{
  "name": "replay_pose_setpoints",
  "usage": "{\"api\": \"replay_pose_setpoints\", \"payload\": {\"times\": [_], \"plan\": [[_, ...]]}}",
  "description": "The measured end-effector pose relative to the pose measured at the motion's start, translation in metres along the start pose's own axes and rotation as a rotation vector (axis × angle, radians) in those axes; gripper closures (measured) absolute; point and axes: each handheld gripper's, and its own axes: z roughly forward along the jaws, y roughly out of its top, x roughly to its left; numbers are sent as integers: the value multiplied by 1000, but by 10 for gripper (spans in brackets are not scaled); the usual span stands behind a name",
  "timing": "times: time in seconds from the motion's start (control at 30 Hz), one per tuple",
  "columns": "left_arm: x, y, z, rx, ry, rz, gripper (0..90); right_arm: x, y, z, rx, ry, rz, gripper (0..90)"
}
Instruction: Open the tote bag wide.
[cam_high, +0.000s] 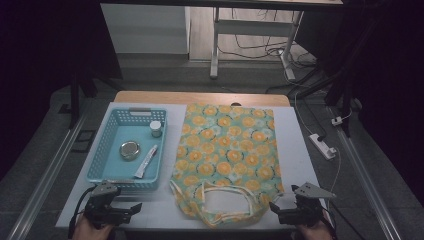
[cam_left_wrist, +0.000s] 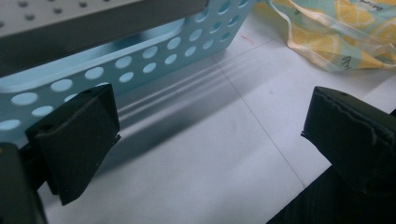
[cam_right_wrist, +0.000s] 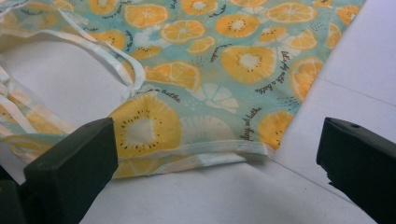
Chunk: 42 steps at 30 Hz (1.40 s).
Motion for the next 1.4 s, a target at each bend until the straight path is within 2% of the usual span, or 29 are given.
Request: {"api": "replay_pose_setpoints", "payload": {"times": [0.1,0.2,0.53,1.33,1.4], "plan": [[0,0,-2,-24,22,4,25,-1,0,-1,-12,8,11,0],[2,-1,-3,-35,18,-7,25,-2,0,-1,-10,12,12,0],[2,-1,0,4,6,-3,26,-3,1,1,-9,37,9,0],[0,-5,-1,23,17,-5,20,-2,9,6,3,86,0,0],[0,-5,-1,25,18,-7,21,1,9,8,25,92,-15,0]]}}
